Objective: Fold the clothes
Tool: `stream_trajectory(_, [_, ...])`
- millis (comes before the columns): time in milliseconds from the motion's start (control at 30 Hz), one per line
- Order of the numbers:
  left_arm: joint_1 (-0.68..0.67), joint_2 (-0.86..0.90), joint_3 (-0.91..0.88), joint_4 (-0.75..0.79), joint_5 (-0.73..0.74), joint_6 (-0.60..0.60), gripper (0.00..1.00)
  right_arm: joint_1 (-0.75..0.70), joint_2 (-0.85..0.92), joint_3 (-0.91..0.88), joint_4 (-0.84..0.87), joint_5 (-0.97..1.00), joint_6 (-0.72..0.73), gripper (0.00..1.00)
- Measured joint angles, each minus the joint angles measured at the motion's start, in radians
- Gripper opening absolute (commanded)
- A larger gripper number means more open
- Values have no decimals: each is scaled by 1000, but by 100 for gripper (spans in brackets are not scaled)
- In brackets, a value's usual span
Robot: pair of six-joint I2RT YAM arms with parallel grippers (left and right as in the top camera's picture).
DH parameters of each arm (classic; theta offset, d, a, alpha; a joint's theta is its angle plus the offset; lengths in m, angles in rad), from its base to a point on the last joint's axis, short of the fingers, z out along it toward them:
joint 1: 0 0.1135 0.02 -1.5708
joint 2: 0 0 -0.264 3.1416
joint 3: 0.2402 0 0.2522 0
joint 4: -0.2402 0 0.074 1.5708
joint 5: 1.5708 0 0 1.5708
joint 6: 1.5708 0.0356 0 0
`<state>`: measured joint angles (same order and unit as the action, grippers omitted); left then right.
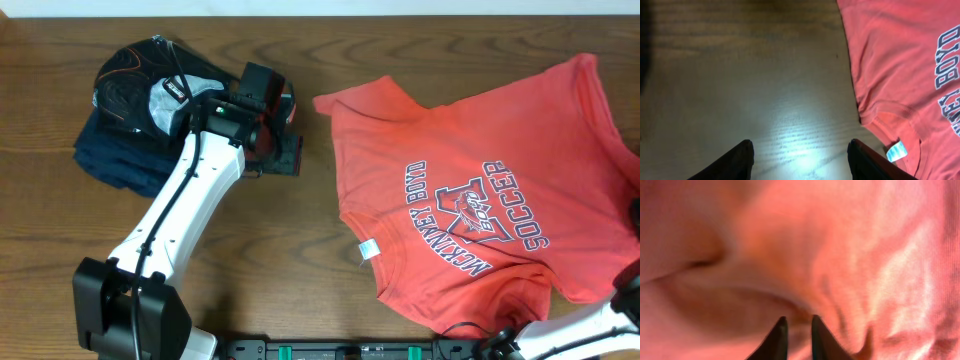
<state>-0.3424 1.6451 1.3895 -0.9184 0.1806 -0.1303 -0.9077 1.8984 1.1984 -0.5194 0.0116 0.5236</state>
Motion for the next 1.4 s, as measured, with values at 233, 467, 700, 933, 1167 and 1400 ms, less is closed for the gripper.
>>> stream_trajectory(233, [-78, 71, -3, 114, 9, -2, 38, 26, -338, 1, 9, -314, -30, 23])
stream_trajectory(467, [-208, 288, -8, 301, 93, 53, 26, 158, -571, 7, -82, -469, -48, 24])
stream_trajectory(700, [-234, 428, -10, 381, 109, 83, 7, 211, -627, 7, -162, -502, -85, 23])
stream_trajectory(933, [-188, 425, 8, 270, -85, 97, 6, 211, -627, 6, -195, -504, -100, 23])
stream_trajectory(1167, [6, 441, 39, 200, -340, 137, 6, 221, -627, 6, -195, -485, -103, 25])
stream_trajectory(1400, [102, 459, 202, 97, -346, 197, 23, 323, -571, 1, -169, -388, -132, 34])
